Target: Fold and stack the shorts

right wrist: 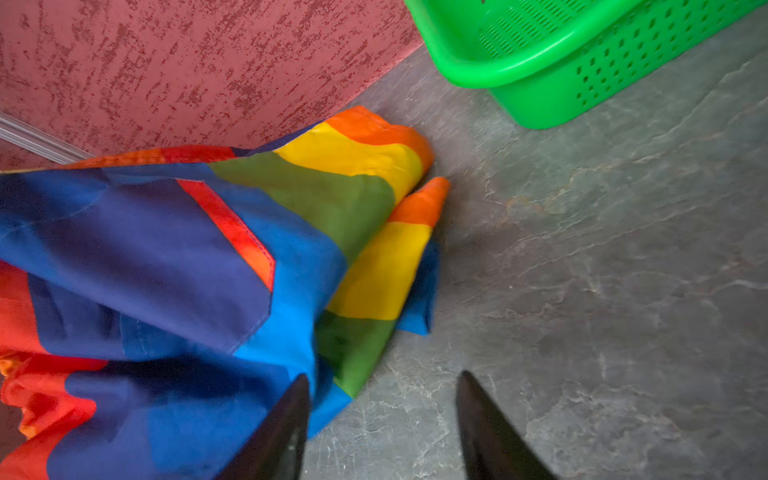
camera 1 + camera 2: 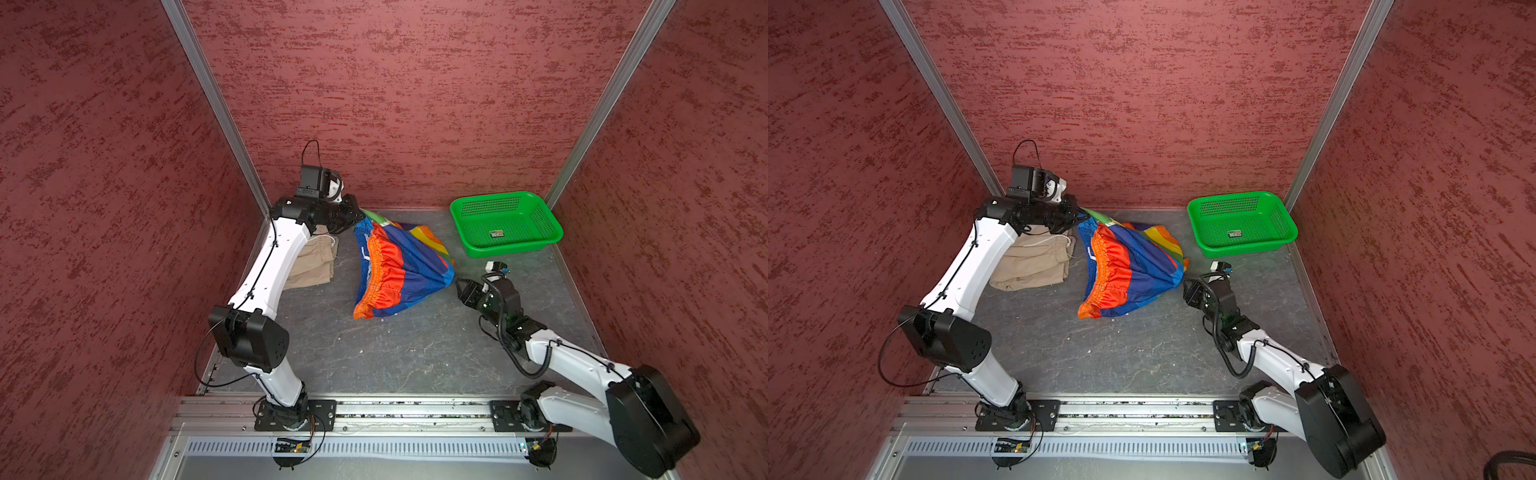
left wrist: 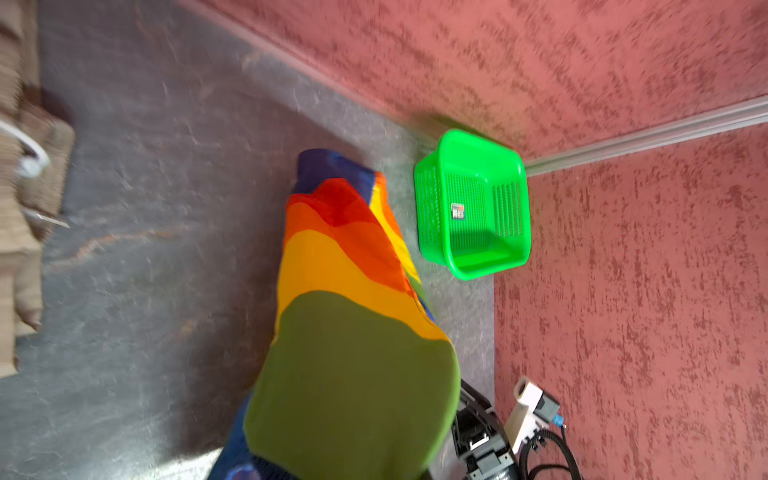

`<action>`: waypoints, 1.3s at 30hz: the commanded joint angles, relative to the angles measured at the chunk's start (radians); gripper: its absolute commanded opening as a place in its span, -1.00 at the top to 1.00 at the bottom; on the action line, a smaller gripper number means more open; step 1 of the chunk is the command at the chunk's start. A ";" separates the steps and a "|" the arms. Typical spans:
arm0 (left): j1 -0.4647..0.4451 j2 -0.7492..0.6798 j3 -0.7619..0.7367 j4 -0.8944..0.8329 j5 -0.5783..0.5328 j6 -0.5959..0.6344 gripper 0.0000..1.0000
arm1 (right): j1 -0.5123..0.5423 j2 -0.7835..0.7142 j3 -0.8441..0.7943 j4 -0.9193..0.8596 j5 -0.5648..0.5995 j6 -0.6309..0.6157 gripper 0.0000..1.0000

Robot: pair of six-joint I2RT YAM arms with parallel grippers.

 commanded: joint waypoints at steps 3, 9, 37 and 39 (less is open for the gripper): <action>-0.043 -0.010 0.053 -0.038 -0.067 0.033 1.00 | -0.010 -0.001 0.074 -0.069 0.059 -0.057 -0.59; -0.054 -0.053 0.055 -0.064 -0.106 0.056 1.00 | -0.012 -0.086 0.096 -0.095 0.061 -0.112 -0.58; -0.182 0.243 0.498 -0.311 0.341 0.250 1.00 | 0.019 0.448 0.689 0.393 -0.719 -0.046 0.53; -0.169 0.244 0.496 -0.316 0.342 0.254 1.00 | 0.019 0.449 0.674 0.414 -0.717 -0.007 1.00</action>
